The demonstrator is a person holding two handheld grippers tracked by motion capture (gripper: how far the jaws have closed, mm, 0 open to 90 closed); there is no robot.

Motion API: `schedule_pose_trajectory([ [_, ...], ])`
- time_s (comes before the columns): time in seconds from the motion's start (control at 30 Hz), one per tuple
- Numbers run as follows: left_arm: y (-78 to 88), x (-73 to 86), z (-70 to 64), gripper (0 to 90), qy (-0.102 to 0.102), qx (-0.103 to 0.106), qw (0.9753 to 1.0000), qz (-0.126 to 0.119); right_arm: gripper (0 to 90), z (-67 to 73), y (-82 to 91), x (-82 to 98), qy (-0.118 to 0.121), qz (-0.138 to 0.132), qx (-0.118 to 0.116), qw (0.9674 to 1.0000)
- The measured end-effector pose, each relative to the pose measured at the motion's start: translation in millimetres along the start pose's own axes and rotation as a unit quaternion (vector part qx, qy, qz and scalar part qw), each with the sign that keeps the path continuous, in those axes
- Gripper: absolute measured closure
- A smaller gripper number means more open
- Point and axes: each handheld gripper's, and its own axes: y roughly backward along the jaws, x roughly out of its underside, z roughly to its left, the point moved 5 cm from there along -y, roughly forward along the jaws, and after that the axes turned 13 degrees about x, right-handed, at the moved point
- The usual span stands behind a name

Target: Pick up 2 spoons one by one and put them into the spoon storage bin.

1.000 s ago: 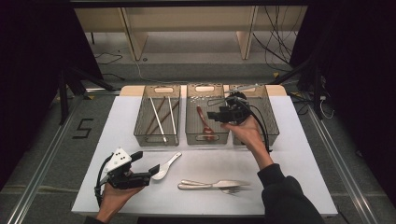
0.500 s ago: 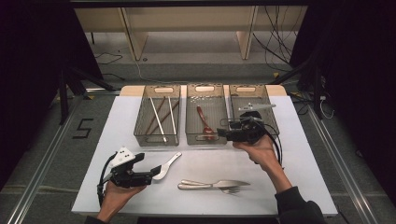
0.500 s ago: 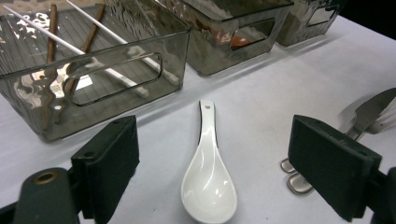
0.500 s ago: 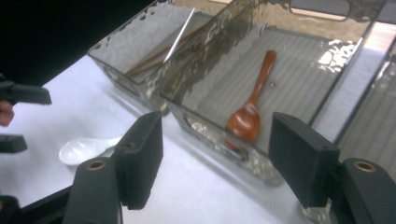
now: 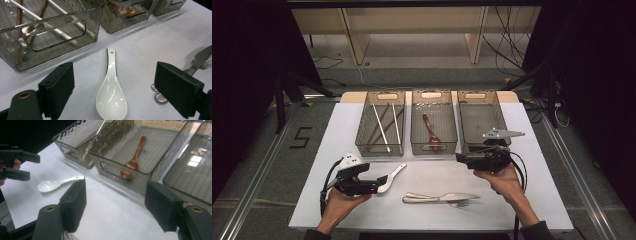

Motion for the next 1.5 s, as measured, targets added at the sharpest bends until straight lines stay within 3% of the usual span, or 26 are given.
schedule_pose_trajectory([
  [0.37,-17.1,-7.4,3.5,16.1,0.005,0.001,0.9990,0.044,33.6,-0.6,15.0,25.4,-0.007,-0.023,0.003,0.9997],
  [0.67,-29.8,-11.0,8.6,17.0,0.015,0.005,0.9959,0.089,32.2,-1.7,24.8,39.3,-0.011,-0.034,0.005,0.9993],
  [1.03,-45.7,-17.7,10.2,24.0,0.021,0.010,0.9878,0.154,32.3,-0.8,30.9,52.0,-0.016,-0.032,0.002,0.9994],
  [1.13,-49.8,-17.9,11.4,26.7,0.022,0.011,0.9848,0.172,32.2,0.8,31.7,55.0,-0.013,-0.031,0.000,0.9995],
  [1.23,-54.8,-16.1,12.6,29.1,0.025,0.013,0.9796,0.199,32.2,2.5,31.5,56.8,-0.010,-0.029,-0.001,0.9995],
  [1.5,-61.4,-15.1,14.7,34.9,0.030,0.023,0.9729,0.228,32.3,3.3,29.9,60.3,-0.011,-0.025,-0.003,0.9996],
])
